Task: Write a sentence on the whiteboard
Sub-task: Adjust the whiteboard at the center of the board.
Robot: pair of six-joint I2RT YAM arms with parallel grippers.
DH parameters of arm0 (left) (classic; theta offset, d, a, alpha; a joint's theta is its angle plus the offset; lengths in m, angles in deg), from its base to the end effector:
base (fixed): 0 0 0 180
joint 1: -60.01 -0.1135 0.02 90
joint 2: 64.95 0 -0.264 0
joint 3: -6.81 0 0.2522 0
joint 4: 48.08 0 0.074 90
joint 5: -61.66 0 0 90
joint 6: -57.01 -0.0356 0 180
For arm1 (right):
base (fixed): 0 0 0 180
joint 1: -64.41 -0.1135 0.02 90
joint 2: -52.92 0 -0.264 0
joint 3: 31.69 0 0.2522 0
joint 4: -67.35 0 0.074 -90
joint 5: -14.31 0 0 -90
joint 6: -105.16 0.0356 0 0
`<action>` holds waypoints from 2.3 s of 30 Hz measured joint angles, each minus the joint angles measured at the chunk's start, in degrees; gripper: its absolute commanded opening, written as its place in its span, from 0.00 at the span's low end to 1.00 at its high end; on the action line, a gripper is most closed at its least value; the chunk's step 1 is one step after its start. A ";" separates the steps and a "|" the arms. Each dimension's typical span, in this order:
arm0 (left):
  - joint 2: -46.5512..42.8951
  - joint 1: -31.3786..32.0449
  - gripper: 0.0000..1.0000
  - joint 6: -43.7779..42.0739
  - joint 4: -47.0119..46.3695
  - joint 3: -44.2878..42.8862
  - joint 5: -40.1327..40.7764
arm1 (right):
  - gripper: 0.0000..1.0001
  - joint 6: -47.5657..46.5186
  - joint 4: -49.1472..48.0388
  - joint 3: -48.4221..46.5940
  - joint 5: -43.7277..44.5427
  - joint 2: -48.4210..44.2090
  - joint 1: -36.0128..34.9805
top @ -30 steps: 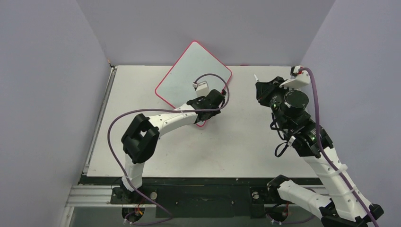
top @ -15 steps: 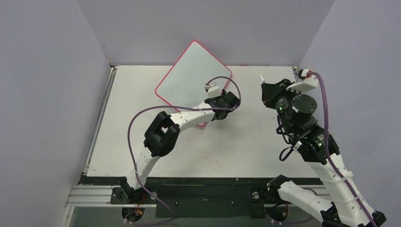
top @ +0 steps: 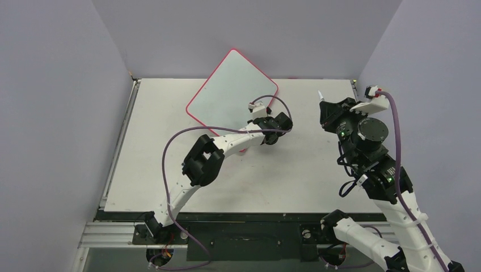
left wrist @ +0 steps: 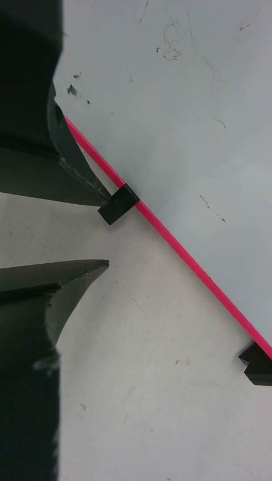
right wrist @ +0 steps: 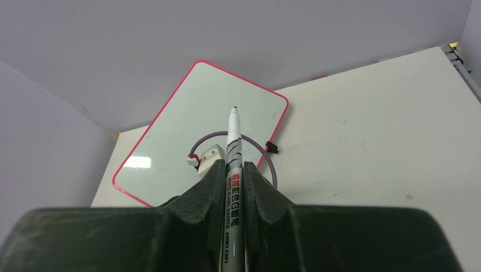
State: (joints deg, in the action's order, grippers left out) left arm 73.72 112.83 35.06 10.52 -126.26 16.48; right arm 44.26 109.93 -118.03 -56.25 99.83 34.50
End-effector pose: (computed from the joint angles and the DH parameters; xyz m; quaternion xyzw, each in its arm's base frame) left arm 0.3297 -0.3931 0.1739 -0.2038 0.8819 0.0038 0.4251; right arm 0.1289 0.0605 0.4606 0.1110 0.7167 0.2270 0.6501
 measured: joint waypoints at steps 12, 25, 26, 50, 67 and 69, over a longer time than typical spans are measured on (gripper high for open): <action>0.76 0.07 0.37 1.95 1.60 -1.07 1.09 | 0.00 -0.90 0.90 0.44 -1.73 -0.48 1.81; 0.98 -1.38 0.36 5.29 3.69 2.54 1.73 | 0.00 -1.05 0.94 0.44 -4.02 0.15 3.13; 0.98 -1.44 0.36 5.40 3.76 3.34 2.40 | 0.00 -1.03 0.94 0.44 -4.22 0.26 3.23; -1.20 -1.99 0.00 5.38 3.02 8.70 6.03 | 0.00 0.09 1.29 0.55 -7.32 1.44 3.74; -12.63 -2.84 0.00 5.77 -4.79 30.23 9.88 | 0.00 2.78 1.33 3.48 -7.96 -0.04 4.02; -14.27 -2.78 0.00 5.57 -6.69 33.46 10.16 | 0.00 3.13 1.33 3.89 -7.96 -0.26 4.02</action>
State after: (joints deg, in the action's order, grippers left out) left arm 59.44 110.05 40.63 3.83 -92.80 26.64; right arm 47.39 111.26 -114.14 -64.20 99.57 38.52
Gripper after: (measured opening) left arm 0.163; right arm 0.098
